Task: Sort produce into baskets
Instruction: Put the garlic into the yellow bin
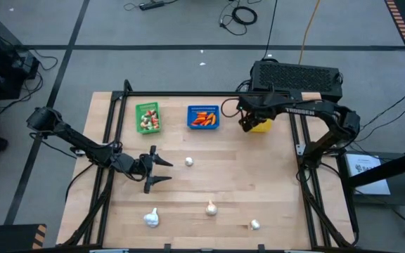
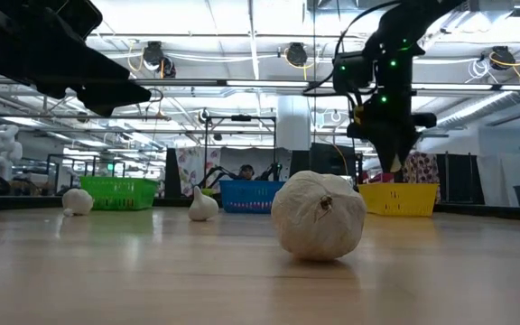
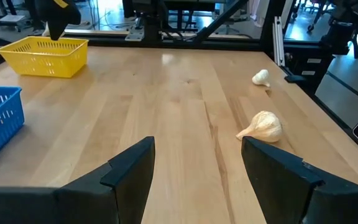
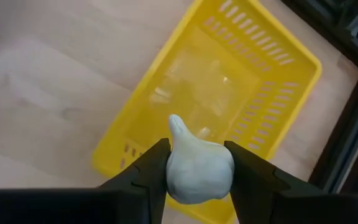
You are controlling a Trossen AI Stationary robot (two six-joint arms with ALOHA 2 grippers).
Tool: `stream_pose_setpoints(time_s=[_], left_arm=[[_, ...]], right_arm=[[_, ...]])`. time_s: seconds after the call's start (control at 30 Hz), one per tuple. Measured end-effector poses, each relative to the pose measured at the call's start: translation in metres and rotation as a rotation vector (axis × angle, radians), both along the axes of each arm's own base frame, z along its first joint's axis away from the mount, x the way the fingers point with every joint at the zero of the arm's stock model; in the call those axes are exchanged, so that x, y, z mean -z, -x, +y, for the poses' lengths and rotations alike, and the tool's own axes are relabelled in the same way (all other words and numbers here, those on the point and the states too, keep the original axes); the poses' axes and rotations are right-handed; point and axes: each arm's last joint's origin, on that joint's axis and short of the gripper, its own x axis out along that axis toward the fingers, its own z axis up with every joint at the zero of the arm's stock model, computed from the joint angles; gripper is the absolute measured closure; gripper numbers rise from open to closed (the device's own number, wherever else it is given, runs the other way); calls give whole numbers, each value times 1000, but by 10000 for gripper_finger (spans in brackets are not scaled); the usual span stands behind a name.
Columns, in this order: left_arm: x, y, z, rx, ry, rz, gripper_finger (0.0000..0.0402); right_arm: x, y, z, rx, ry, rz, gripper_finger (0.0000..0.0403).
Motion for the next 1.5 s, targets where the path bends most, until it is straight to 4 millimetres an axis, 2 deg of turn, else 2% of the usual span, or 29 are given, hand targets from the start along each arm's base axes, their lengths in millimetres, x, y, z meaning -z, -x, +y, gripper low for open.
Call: stream_pose_setpoints(time_s=[0.43,0.6,0.77,0.9,1.07,1.33,1.5], left_arm=[[0,0,0,-2,5,0,153],[0,0,0,-2,-1,0,153],[0,0,0,-2,-1,-1,153],[0,0,0,-2,0,-1,153],[0,0,0,-2,1,0,153],[0,0,0,-4,7,0,153],[-1,0,0,-4,11,-9,153]], right_arm=[[0,2,-2,1,-15,3,128],[0,-5,5,-82,-197,-110,115],[-6,-21,23,-148,-343,-244,115],[-13,-37,51,-235,-369,-283,115],[-20,-60,97,-348,-360,-382,115],[-22,-92,197,-687,-379,-612,115],[-5,-98,259,-1055,-349,-638,115]])
